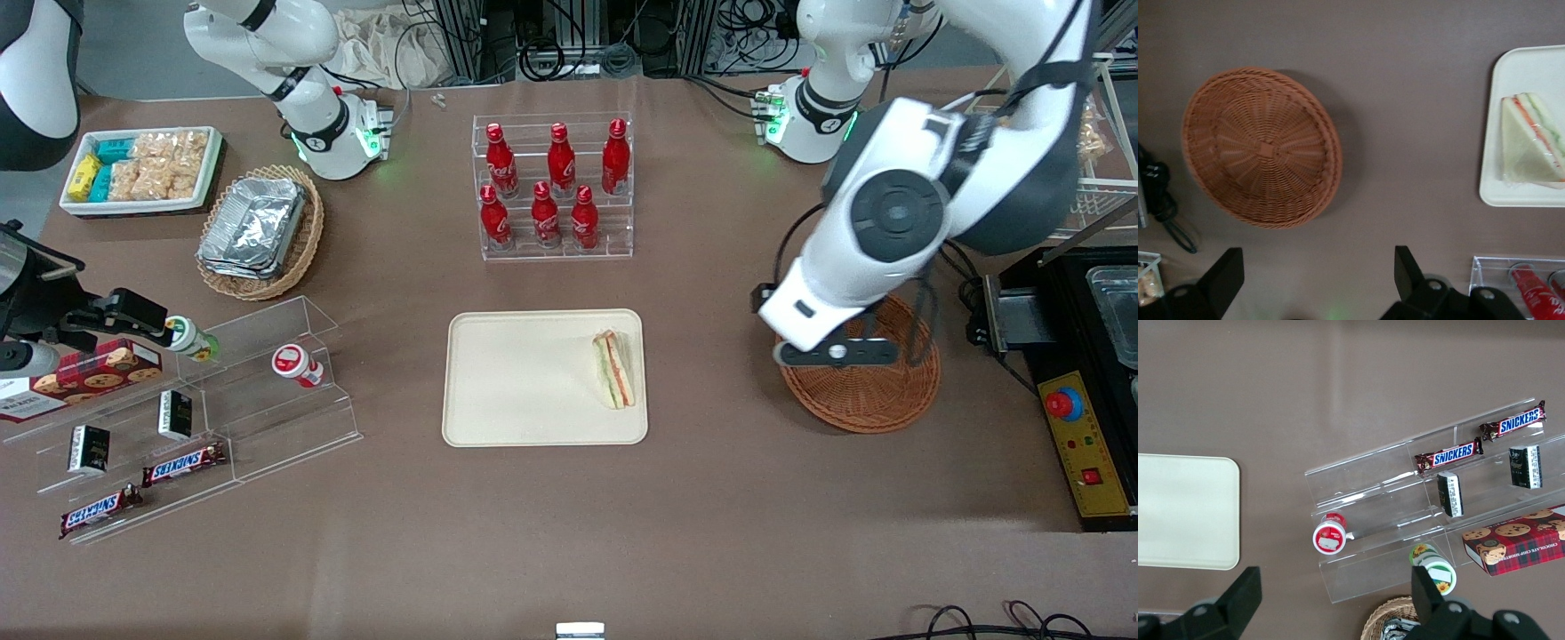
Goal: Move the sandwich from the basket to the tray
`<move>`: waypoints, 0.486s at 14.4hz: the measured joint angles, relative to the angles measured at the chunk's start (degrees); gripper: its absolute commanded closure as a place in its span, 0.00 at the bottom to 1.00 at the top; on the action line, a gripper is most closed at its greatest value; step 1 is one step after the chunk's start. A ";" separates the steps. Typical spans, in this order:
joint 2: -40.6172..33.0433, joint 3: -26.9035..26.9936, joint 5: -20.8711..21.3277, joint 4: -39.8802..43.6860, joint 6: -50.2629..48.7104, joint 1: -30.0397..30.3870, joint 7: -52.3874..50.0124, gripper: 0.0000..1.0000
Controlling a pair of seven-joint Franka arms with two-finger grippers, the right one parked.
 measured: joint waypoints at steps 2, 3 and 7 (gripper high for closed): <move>-2.47 0.04 -0.82 -0.01 -2.26 3.46 1.66 0.00; -3.60 0.08 -0.83 -0.01 -3.08 4.83 2.02 0.00; -6.74 0.33 -0.86 -0.02 -5.08 10.59 2.18 0.00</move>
